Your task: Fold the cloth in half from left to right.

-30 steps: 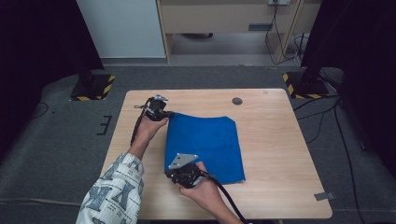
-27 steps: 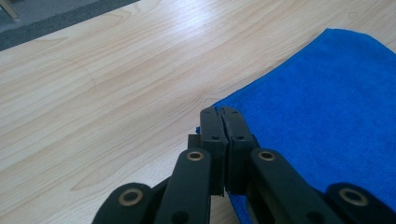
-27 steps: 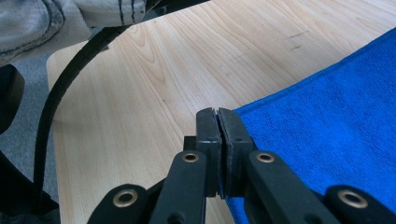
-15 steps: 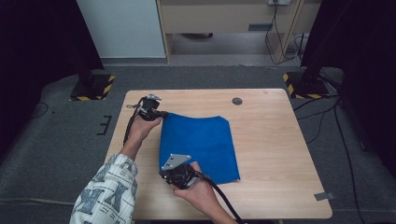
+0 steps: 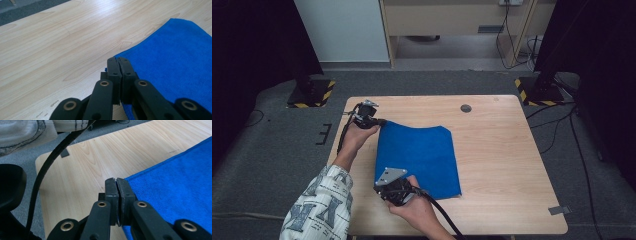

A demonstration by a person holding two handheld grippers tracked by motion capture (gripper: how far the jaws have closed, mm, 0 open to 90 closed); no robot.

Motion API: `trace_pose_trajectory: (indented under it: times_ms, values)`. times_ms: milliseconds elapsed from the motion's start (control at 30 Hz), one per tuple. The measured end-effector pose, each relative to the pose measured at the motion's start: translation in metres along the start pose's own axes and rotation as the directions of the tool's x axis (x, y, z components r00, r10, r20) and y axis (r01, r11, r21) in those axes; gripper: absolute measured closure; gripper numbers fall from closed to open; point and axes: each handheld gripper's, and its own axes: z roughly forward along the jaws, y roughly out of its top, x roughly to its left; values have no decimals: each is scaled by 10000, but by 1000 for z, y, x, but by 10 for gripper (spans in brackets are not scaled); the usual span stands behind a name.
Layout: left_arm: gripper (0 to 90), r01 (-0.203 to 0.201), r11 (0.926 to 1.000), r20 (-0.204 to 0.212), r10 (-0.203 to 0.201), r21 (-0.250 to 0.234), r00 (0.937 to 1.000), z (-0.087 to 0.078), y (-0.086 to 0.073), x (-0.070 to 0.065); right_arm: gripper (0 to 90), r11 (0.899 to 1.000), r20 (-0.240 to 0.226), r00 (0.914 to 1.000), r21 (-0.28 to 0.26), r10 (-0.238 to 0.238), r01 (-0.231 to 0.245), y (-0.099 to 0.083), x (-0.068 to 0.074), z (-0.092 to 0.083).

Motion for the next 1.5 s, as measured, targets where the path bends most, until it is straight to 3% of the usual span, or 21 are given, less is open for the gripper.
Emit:
trace_pose_trajectory:
  times_ms: [433,633,1000,1267,1500]
  values:
    - [883,-136,9999,-84,135,-73,9999,-14,3,8,882,9994,-82,10000,-331,27,-30,16,14,12]
    - [883,-89,9999,-88,89,-62,9999,-17,5,11,882,9983,-7,9997,-526,239,-239,20,10,15]
    - [881,-104,9996,-62,106,271,9999,10,16,-11,882,9912,118,9941,-782,1078,-1066,-4,-11,-2]
    - [882,-130,9996,19,130,239,9999,28,24,-27,883,9882,347,9903,-787,1348,-1317,-27,-24,-18]
    - [882,-252,9996,318,247,149,9992,38,33,-48,883,9909,631,9897,-489,1285,-1256,-47,-25,-29]
